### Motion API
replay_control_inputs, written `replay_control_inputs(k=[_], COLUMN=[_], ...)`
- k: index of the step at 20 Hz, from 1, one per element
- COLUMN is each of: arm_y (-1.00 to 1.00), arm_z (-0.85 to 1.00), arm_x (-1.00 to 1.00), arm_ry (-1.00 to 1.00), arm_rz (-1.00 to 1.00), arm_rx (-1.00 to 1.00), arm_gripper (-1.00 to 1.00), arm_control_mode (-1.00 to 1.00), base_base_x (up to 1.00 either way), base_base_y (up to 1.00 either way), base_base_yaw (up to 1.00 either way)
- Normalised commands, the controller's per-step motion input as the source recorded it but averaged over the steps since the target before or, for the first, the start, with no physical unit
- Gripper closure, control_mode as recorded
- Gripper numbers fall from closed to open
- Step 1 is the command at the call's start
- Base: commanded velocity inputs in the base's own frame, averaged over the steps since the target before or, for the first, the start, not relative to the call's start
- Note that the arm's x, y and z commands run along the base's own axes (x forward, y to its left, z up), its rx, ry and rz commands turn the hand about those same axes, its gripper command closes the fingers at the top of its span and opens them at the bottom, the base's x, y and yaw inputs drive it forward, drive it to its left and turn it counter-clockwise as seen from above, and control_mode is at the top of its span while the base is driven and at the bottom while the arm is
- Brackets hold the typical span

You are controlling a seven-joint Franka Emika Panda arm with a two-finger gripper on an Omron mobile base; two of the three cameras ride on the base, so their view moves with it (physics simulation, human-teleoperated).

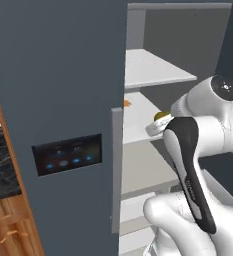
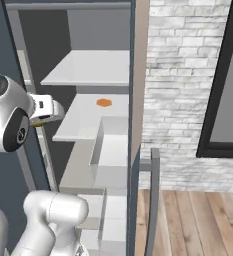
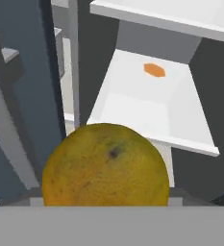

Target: Pick the tangerine and orange from the fridge and place them on the plate next to the blender to make a fruit smoothie.

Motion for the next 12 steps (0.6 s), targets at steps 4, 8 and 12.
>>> replay_control_inputs(k=[4,8,12], arm_y=[0.00,0.00,0.00], arm_z=[0.00,0.00,0.00], arm_x=[0.00,0.00,0.00], arm_ry=[0.00,0.00,0.00], arm_rz=[0.00,0.00,0.00], arm_rx=[0.00,0.00,0.00], arm_gripper=[1.00,1.00,1.00], arm_control_mode=[1.00,1.00,1.00], base_base_x=[-0.99,-0.48,-0.18], base_base_y=[0.22,0.60,0.41], base_base_yaw=[0.44,0.91,1.00])
